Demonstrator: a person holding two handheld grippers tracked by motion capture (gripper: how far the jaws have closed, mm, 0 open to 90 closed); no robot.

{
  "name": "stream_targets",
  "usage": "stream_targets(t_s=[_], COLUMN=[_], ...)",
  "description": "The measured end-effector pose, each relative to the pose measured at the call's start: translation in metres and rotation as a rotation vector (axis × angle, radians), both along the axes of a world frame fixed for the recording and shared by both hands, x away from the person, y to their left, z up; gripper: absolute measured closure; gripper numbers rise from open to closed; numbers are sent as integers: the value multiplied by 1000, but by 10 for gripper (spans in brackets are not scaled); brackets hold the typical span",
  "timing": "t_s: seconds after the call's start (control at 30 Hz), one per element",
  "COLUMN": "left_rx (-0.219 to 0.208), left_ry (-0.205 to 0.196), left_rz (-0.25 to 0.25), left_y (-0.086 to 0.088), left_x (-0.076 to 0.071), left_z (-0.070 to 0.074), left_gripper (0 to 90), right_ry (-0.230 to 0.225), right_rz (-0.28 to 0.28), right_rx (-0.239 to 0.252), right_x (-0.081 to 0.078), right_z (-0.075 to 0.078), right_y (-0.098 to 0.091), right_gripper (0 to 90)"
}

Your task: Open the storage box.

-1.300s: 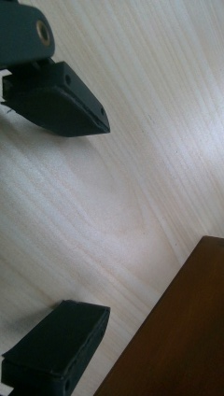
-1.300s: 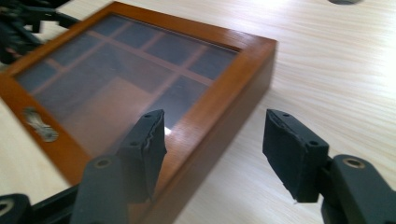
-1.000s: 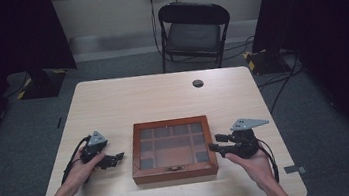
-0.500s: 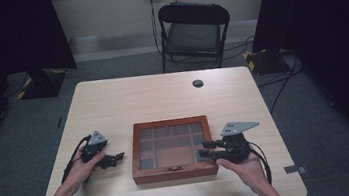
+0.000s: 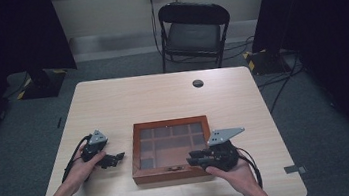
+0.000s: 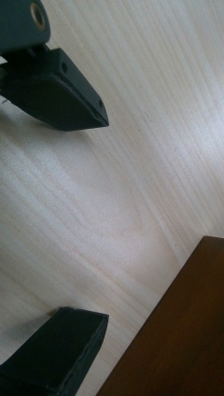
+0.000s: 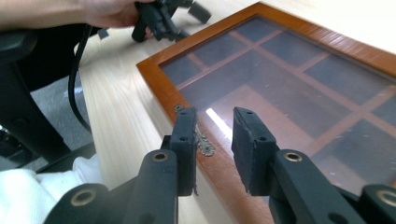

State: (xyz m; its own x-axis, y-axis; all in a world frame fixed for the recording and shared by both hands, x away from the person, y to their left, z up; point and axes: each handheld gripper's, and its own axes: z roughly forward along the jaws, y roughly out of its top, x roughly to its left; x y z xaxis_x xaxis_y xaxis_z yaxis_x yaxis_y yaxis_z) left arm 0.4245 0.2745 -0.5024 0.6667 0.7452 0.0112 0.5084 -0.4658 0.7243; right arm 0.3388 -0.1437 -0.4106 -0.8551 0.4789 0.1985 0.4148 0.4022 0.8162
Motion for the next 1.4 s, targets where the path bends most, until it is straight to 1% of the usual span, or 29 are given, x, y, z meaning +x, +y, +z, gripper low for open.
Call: stream_targets(t_s=[0.03,0.1,0.13,0.17,0.27,0.33,0.4,0.53,0.57,0.63,0.7,0.73,0.8,0.9,0.97,1.03,1.1,1.13,1.23,1.4], left_rx=[-8,3,-3,-1,3,3,2,2,3,2,2,2,5,1,4,5,-3,0,3,2], left_ry=[4,5,8,5,6,7,7,7,7,7,7,7,6,8,6,6,7,5,5,5], left_rz=[4,-3,1,2,0,3,3,3,3,3,3,3,3,5,3,3,7,5,5,5], left_y=[-1,0,0,0,0,0,0,0,0,0,0,0,0,0,0,0,0,0,0,0], left_x=[0,0,0,0,0,0,0,0,0,0,0,0,0,0,0,0,0,1,2,2], left_z=[0,0,0,0,0,0,0,0,0,0,0,0,0,0,0,0,0,0,0,0], left_gripper=[54,51,51,51,50,46,46,47,47,46,46,46,46,45,45,44,42,38,28,27], right_ry=[1,13,16,19,18,23,36,54,49,49,36,42,35,48,42,41,31,25,30,27], right_rz=[11,35,51,65,83,102,118,128,130,131,128,139,143,146,149,151,154,158,168,173], right_rx=[-11,-28,-37,-33,-30,-35,-53,-68,-84,-85,-87,-82,-104,-91,-107,-89,-100,-101,-101,-107], right_x=[0,0,-1,0,2,5,8,10,11,14,16,17,18,19,18,18,18,18,19,19], right_z=[-2,-6,-8,-8,-8,-10,-13,-19,-20,-22,-22,-22,-24,-27,-29,-31,-30,-30,-30,-29], right_y=[3,9,13,16,24,31,37,44,47,51,54,55,56,54,54,52,53,53,53,54], right_gripper=[722,728,730,737,751,761,767,784,785,779,786,792,806,804,801,801,801,802,806,809])
